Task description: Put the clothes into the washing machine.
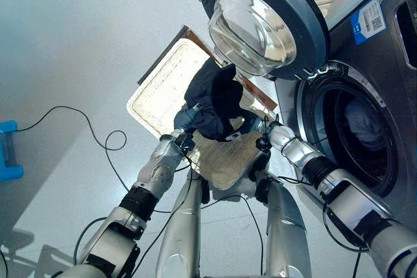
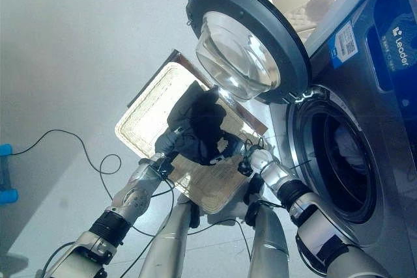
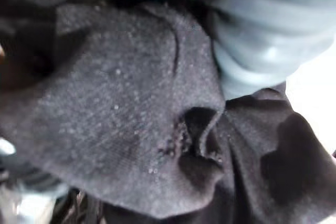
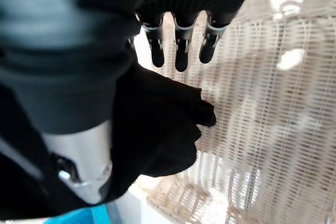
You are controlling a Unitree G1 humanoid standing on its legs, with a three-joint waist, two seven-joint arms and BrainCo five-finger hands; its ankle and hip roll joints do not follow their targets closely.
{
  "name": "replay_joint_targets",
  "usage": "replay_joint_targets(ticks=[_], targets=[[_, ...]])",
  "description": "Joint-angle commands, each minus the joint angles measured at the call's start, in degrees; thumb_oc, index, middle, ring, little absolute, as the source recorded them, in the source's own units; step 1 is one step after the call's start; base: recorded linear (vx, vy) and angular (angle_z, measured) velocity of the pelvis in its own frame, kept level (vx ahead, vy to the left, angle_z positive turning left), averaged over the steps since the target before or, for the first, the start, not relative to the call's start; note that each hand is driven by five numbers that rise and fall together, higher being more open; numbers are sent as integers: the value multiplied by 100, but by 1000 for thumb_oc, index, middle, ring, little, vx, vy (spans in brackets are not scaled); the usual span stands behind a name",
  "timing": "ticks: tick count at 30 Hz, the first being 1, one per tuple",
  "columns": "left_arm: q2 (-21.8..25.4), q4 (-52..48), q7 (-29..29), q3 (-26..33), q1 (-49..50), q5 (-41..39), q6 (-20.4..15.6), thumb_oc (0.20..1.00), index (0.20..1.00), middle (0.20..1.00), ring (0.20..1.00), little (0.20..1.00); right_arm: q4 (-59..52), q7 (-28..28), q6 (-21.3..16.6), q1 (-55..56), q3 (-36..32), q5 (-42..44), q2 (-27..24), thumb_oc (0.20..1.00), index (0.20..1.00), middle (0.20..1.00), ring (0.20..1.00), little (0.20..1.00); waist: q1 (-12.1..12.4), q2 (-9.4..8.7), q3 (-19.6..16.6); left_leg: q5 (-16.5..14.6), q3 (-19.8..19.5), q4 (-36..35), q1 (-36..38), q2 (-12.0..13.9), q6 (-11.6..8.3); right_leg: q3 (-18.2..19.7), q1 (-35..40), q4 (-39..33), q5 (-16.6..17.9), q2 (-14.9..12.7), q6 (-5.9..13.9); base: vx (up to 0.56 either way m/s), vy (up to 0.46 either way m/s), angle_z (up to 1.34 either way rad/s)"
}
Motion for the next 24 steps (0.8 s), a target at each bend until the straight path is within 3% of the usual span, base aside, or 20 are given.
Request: replay_joint_targets(ticks=[1,5,15,24], targets=[[-461,-824,-479,-179,-158,-374,66,200,200,200,200,200,90,286,-30,-203,118,115,-119,1000,1000,1000,1000,1000,157,410,-136,-705,244,425,-40,-319,-96,-55,67,-119,137,136,482,0,0,0],[-648,-962,-568,-238,-205,-711,330,200,200,200,200,200,216,343,-19,-253,114,360,20,1000,1000,1000,1000,1000,166,411,-136,-702,236,435,-44,-338,-79,-56,62,-107,139,140,468,4,2,4],[-1077,-1111,-404,-465,-283,-1279,889,200,200,200,200,200,277,-246,-133,-448,-88,902,402,1000,1000,1000,1000,1000,162,433,-136,-694,237,466,-85,-394,-43,-54,33,-107,184,141,462,-2,3,1],[-1169,-1029,-396,-531,-332,-1441,996,200,200,200,200,200,398,-247,-182,-550,-264,1512,601,1000,1000,1000,1000,1000,169,461,-136,-707,269,471,-75,-392,-19,-64,31,-91,190,125,457,0,2,0]])
